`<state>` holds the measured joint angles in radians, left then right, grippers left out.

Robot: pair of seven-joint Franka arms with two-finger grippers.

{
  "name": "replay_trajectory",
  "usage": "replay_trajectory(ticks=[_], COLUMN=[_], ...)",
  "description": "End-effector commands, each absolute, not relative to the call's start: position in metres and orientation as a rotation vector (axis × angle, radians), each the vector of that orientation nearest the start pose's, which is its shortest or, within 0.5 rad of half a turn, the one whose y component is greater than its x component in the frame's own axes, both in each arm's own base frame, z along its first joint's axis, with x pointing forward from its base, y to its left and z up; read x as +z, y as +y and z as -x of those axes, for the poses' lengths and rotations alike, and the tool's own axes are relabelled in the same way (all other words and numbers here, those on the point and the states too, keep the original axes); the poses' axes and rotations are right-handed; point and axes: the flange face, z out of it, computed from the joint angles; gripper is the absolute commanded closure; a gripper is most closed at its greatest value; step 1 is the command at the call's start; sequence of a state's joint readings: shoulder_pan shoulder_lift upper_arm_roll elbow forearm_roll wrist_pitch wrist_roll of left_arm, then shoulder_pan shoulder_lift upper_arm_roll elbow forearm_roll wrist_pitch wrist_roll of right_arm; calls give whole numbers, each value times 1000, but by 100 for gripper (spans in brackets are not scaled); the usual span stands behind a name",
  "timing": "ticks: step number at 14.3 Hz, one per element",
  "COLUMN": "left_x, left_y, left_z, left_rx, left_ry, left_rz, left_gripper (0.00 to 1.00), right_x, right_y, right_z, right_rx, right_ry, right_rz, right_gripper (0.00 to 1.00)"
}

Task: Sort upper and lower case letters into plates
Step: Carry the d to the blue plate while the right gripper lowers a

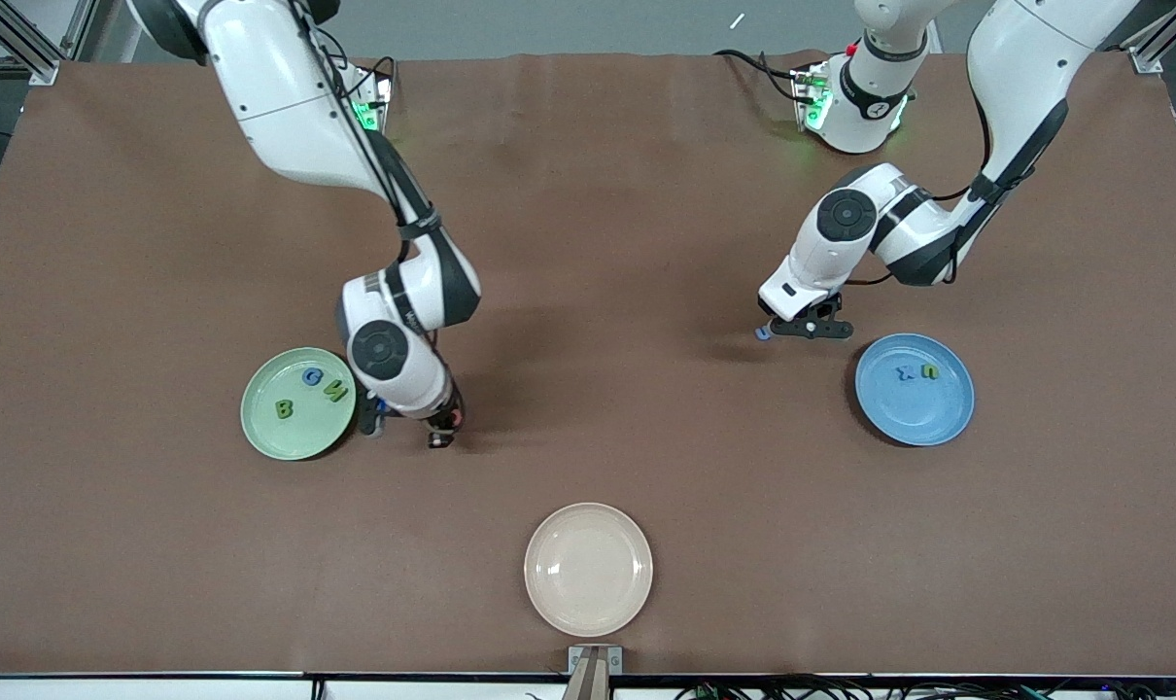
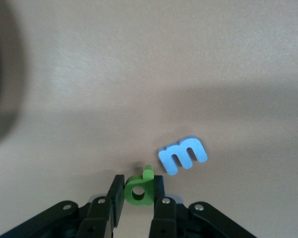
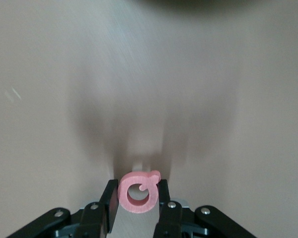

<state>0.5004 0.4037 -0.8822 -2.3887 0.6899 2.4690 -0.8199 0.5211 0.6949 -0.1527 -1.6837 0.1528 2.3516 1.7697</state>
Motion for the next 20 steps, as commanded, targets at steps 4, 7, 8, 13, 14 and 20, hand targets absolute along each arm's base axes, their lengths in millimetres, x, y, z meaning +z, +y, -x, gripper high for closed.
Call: replay_trajectory(ticks=[4, 7, 8, 13, 14, 20], left_x=[266, 314, 329, 350, 349, 281], left_y=[-226, -218, -206, -66, -47, 7], left_z=[-477, -518, -531, -579, -585, -616], left_rx=[58, 150, 185, 242, 236, 124], left_ry=[179, 281, 328, 587, 627, 784], left_rz=[2929, 2952, 2946, 2969, 2974, 2994], left_gripper=[85, 84, 84, 84, 84, 84], right_x=[256, 260, 262, 233, 230, 228], right_y=[151, 104, 94, 64, 62, 42], right_z=[-646, -631, -627, -609, -609, -611], right_rx=[133, 187, 195, 166, 148, 133], right_ry=[1919, 1808, 1782, 1747, 1736, 1725], right_rz=[2529, 2616, 2630, 2643, 2644, 2649], right_gripper=[100, 100, 100, 100, 100, 100])
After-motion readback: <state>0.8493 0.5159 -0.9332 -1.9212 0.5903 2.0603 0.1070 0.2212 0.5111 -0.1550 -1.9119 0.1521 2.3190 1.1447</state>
